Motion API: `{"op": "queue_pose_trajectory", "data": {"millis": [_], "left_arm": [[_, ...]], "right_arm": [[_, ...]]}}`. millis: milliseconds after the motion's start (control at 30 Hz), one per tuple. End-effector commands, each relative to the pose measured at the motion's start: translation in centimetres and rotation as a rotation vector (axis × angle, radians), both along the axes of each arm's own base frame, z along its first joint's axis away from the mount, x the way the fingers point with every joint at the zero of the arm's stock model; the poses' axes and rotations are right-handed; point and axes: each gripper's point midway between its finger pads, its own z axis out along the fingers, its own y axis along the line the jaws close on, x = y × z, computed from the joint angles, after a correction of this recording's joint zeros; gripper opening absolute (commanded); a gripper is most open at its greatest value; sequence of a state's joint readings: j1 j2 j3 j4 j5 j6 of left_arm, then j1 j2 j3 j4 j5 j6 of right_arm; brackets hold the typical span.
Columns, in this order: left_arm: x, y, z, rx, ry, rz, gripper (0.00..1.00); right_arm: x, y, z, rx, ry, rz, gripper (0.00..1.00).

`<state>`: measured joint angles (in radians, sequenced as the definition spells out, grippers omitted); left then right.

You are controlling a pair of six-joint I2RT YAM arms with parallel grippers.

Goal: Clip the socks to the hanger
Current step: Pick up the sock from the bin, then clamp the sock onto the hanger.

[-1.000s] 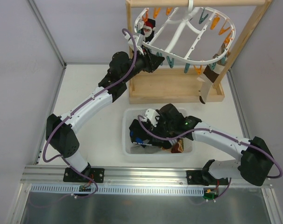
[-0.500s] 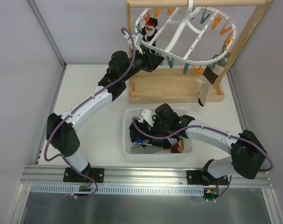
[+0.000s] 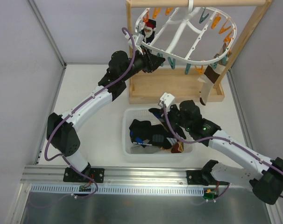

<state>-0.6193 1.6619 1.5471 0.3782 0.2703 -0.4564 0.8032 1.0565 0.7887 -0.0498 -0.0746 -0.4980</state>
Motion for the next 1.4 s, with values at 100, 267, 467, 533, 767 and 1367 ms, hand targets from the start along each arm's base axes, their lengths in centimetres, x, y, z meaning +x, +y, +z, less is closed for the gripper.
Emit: {"op": "queue_pose_trajectory", "data": {"millis": [100, 267, 467, 533, 767, 1367], "left_arm": [[-2.9, 0.3, 2.1, 0.002, -0.041, -0.139, 0.0], [-4.0, 0.2, 3.0, -0.013, -0.048, -0.205, 0.0], [-4.6, 0.0, 2.9, -0.008, -0.055, -0.242, 0.0], [-4.6, 0.0, 2.8, -0.013, -0.061, -0.247, 0.0], [-4.8, -0.4, 2.7, -0.018, -0.071, -0.275, 0.0], [-4.9, -1.1, 1.8, -0.029, -0.153, -0.333, 0.0]], "right_arm": [[2.4, -1.1, 8.7, 0.331, -0.023, -0.08, 0.01], [4.6, -1.9, 13.0, 0.374, -0.1, -0.142, 0.01], [6.8, -2.3, 15.4, 0.374, -0.149, -0.215, 0.01], [7.3, -2.2, 15.5, 0.379, -0.154, -0.224, 0.01], [8.9, -2.4, 16.4, 0.388, -0.158, -0.259, 0.01], [10.1, -1.6, 19.1, 0.534, -0.021, -0.218, 0.01]]}}
